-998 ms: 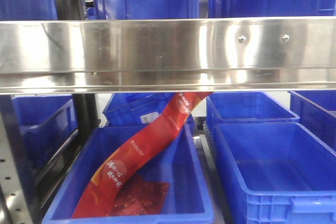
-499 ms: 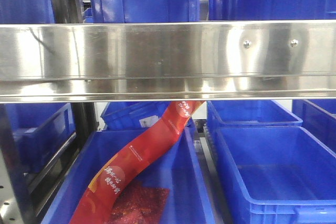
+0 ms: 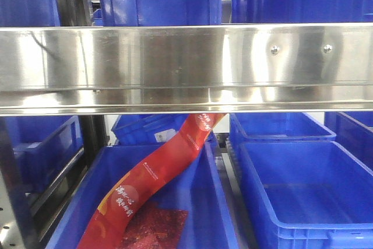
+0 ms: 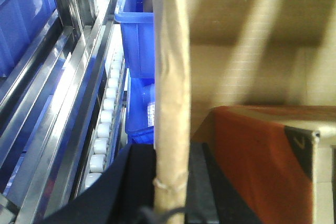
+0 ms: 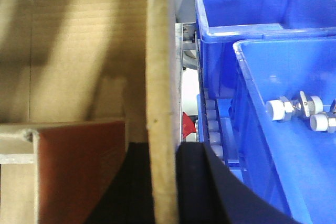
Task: Stack two boxes on right shelf middle
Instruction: 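Lower the box stack onto the middle shelf with both grippers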
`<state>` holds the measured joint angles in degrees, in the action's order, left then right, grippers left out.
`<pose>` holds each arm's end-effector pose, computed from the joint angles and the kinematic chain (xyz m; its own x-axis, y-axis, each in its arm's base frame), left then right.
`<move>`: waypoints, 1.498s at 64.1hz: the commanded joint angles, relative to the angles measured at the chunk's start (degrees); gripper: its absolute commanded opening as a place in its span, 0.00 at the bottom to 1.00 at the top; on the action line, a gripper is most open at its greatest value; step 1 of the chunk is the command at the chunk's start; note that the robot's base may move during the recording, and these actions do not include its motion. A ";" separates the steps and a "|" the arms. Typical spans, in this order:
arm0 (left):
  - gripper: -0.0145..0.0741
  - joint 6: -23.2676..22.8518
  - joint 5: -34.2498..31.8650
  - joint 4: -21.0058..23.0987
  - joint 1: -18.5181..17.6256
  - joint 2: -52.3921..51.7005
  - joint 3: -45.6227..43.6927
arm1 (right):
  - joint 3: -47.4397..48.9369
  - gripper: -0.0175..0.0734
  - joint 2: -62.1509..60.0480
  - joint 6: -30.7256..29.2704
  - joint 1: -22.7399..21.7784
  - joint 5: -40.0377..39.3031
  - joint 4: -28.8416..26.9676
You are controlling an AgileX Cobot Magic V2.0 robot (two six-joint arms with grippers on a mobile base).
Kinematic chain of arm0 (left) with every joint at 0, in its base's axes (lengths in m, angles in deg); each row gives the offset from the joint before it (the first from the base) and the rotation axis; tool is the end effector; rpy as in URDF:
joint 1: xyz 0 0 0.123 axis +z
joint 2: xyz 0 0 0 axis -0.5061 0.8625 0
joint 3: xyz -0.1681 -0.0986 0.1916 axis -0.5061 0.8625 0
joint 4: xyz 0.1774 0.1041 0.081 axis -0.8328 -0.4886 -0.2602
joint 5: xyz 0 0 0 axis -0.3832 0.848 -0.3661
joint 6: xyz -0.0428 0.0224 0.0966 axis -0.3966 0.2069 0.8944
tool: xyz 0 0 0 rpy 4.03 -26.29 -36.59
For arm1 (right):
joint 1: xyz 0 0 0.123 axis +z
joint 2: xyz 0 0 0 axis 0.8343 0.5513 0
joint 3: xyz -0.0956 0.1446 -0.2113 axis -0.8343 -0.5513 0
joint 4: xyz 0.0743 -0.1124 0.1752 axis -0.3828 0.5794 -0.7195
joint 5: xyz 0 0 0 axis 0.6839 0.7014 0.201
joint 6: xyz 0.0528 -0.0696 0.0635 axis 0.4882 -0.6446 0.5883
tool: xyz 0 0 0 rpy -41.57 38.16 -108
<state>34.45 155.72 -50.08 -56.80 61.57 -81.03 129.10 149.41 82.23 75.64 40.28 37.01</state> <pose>0.3146 -0.1047 0.4836 -0.4311 -0.0719 -0.8995 -0.0567 0.9970 -0.0525 0.3161 0.0790 0.4697 -0.3804 0.1242 -0.9164 0.0124 0.9915 0.1292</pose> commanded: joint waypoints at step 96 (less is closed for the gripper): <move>0.30 16.49 1.70 23.87 15.18 5.19 -5.20 | 0.50 0.16 6.70 3.72 2.63 -7.21 -5.59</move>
<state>51.02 156.20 -27.36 -41.39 67.66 -85.10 129.10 157.55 86.42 78.27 31.97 30.48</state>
